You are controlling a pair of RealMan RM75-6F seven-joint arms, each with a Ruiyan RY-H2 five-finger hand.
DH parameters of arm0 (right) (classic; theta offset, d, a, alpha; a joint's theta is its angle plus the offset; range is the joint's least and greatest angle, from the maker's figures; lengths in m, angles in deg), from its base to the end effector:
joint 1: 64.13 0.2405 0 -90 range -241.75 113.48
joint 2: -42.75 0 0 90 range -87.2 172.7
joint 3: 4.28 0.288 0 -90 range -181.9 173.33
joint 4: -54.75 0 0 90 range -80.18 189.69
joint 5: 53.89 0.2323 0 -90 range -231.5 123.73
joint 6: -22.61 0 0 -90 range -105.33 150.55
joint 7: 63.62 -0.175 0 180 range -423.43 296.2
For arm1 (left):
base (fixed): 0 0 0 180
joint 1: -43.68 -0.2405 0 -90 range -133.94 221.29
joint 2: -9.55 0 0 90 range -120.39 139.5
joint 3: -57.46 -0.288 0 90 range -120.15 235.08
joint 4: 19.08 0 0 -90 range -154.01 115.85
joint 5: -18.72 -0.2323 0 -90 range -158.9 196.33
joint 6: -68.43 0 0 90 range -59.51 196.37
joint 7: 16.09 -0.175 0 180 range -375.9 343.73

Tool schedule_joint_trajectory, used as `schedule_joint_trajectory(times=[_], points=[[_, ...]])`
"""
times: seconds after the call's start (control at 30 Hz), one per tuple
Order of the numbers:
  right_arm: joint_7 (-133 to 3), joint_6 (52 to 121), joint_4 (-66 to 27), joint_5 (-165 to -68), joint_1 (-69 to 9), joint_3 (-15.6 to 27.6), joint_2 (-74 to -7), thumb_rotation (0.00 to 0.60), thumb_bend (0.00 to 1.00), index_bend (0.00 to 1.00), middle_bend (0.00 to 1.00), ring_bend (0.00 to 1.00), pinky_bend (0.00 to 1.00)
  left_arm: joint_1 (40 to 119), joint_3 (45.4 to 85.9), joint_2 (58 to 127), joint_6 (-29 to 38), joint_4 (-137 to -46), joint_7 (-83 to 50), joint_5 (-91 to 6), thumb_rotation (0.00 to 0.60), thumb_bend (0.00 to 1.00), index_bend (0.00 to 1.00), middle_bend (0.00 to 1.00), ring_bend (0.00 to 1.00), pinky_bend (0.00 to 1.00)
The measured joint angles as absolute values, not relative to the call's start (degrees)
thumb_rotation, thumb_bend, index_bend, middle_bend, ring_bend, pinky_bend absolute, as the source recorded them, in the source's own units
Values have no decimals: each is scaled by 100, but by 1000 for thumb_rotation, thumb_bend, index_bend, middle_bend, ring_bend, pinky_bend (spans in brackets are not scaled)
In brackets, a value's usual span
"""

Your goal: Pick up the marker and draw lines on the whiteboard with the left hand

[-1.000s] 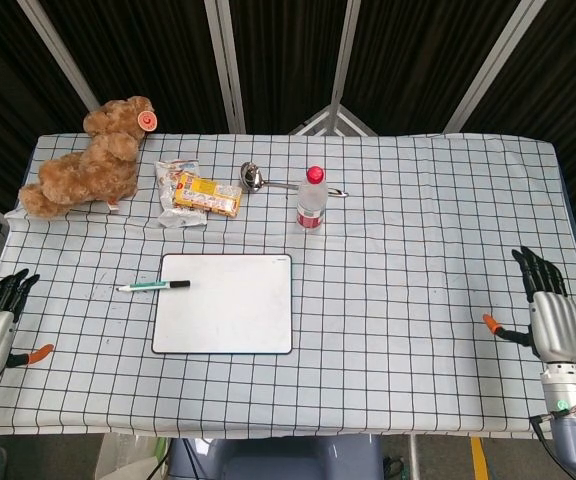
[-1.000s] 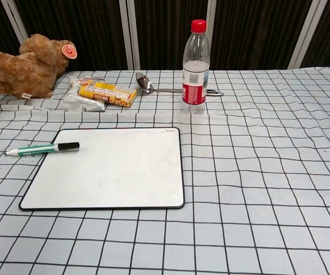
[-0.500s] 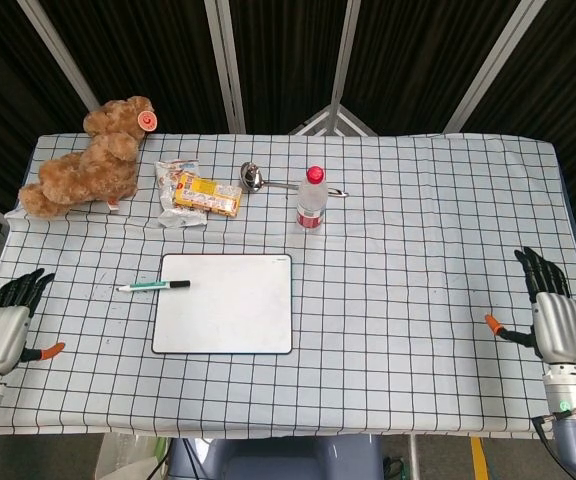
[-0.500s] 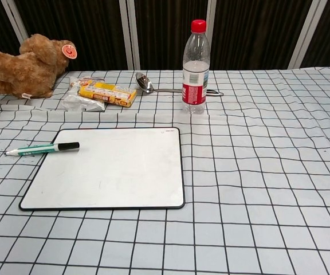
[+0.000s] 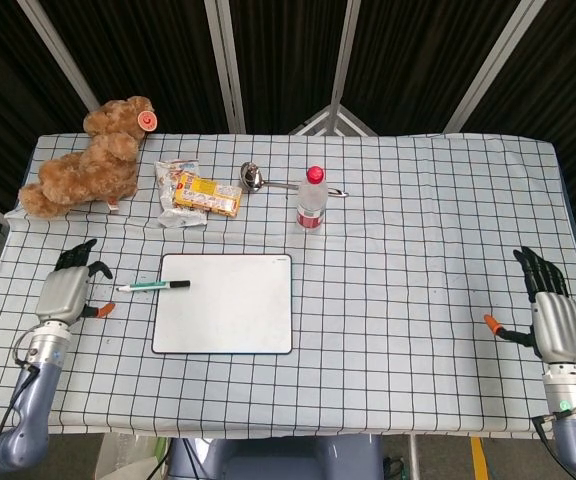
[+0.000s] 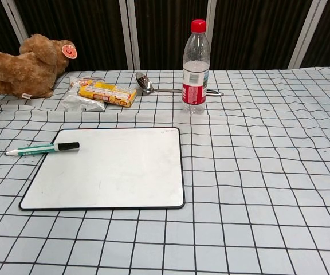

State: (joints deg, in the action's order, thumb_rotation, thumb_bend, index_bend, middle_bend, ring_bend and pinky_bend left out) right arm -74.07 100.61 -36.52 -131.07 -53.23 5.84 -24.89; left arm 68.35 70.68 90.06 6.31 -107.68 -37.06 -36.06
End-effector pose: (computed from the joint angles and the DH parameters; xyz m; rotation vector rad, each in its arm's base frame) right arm -0.3387 -0.2808 0.1440 1.2227 -1.0900 1.1062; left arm -0.3050 0.3539 0.0330 -1.4156 -1.1406 -0.7237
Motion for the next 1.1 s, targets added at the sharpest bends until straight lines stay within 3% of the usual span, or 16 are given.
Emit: schedule_joint_trajectory(times=[0.3,0.97,1.1], points=[[-7452,10042,-3647,-13102,-5316,590,-2484,600,209,0,0,0,0,7522,7283,9869,875,-10034,-4556,-2683,600,363,462,3,0,0],[-7466,10045,-3663,-13098,-5323,590,-2481,600,210,0,0,0,0,8037,7247,10445,1051,-9525,-4975,-2087,600,392,498,6,0,0],[-7473,10043,-3662,-13101,-5323,588,-2479,600,210,0,0,0,0,8084,7224,10526,1052,-9452,-4992,-2034,600,436,553,19,0,0]])
